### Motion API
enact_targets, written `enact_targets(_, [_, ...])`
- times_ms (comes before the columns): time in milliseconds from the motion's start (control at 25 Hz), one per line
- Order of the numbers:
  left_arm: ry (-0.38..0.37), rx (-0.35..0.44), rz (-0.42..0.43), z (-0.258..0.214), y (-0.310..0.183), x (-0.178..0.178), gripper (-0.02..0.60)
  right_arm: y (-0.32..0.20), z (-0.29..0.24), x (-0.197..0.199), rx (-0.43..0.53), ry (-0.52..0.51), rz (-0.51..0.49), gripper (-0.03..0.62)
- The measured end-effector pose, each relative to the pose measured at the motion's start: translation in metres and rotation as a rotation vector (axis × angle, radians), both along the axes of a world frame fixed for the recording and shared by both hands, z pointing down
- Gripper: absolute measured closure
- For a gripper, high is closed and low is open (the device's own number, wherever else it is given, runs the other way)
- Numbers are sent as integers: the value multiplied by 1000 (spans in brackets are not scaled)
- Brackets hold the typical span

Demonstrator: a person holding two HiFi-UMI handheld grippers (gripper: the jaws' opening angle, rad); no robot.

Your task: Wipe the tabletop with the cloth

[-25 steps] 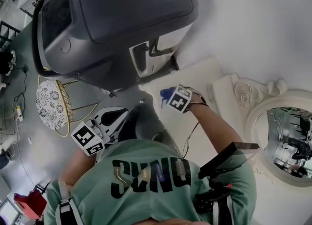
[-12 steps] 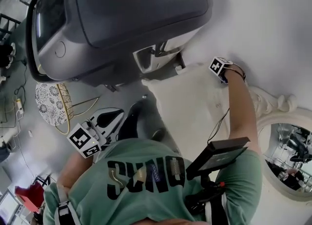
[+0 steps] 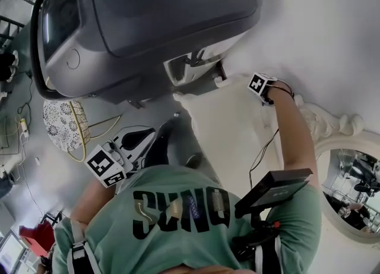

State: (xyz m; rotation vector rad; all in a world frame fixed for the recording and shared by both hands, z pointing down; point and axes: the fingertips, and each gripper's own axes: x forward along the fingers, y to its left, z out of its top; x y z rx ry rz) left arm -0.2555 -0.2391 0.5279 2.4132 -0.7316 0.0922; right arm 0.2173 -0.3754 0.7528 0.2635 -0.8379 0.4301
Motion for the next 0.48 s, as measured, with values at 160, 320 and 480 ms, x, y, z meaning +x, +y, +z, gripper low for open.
enact_targets(160, [21,34,10,-16,7,7,575,42,-2,-72,-54,-143,-40,533])
enact_targets(320, [36,69,20,-31,19,14,575,108,-12,-172,-112,-332,-151,533])
enact_targets(480, [37,93,32,-45,35,20,575,183,-16,-263,-151,-520,-238,533])
